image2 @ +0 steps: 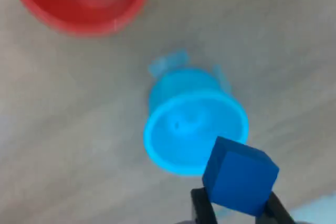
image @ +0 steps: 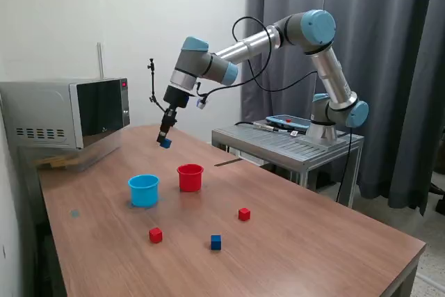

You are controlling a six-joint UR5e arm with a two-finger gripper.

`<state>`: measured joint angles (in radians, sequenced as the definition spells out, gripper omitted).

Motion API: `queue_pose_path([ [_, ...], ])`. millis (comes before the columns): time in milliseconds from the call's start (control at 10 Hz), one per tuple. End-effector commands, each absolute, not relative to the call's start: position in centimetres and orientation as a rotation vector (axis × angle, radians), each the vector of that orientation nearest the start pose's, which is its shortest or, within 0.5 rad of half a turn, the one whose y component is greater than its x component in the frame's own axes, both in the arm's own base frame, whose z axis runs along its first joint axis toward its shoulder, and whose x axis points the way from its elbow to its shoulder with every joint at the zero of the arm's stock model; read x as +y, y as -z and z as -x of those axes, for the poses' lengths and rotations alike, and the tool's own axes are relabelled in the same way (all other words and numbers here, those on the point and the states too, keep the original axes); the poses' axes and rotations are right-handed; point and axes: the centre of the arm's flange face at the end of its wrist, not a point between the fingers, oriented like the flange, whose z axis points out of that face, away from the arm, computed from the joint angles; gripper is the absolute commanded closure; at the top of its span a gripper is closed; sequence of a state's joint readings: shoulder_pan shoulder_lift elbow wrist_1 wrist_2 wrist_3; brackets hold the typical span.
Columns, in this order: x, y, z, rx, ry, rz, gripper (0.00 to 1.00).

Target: Place red objects in the red bin, and blue objects in the blue bin.

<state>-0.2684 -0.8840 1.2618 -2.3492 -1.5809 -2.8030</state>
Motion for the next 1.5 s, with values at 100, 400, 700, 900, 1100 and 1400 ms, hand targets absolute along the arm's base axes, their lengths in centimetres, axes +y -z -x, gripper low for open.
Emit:
queue_pose_path([
  [100,9.0,-29.9,80.6,3.039,-0.562,1.575,1.0],
  [400,9.1,-26.8,81.8,3.023,-0.527,1.572,1.0],
  [700,9.2,-24.4,82.2,3.009,-0.489,1.565,1.0],
  [900,8.9,-23.7,83.1,3.017,-0.524,1.577,1.0],
  [1100,9.1,-23.2,83.6,3.02,-0.531,1.578,1.0],
  [1400,9.1,-22.2,83.6,3.013,-0.513,1.575,1.0],
])
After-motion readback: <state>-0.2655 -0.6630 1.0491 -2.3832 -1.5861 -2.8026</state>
